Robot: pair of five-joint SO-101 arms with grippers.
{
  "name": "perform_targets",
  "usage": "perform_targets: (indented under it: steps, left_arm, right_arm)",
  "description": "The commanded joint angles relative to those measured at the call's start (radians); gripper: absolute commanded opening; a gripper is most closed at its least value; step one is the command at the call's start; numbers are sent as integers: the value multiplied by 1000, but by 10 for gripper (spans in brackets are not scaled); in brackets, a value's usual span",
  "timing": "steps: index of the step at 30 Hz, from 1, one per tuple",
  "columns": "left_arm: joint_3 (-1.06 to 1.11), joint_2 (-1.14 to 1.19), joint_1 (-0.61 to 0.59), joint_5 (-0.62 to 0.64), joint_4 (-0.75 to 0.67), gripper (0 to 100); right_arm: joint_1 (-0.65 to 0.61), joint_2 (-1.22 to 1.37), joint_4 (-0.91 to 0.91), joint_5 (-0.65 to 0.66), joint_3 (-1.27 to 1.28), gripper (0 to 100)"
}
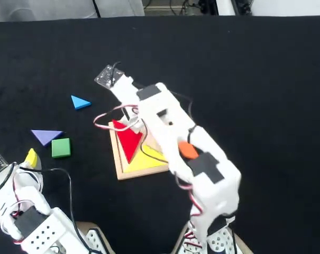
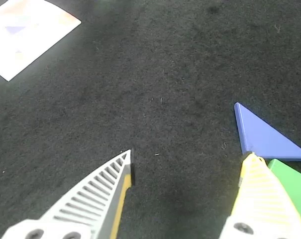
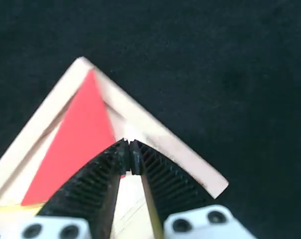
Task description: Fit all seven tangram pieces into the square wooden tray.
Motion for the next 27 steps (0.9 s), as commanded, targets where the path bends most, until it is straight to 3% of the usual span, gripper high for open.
perform_targets:
  steps: [1, 4, 10, 20, 27]
  left_arm:
    - [-8, -12, 12, -11, 0, 338]
    - [-8, -12, 12, -11, 0, 338]
    - [-8, -12, 12, -11, 0, 338]
    - [-8, -12, 12, -11, 0, 338]
    - [-8, -12, 12, -11, 0, 338]
  right_arm:
    - [2, 47, 69, 9, -116, 11]
    - [-34, 67, 152, 72, -130, 11]
    - [-91, 10, 224, 75, -130, 11]
    - [74, -64, 221, 83, -62, 11]
    - [44, -64, 221, 129, 81, 11]
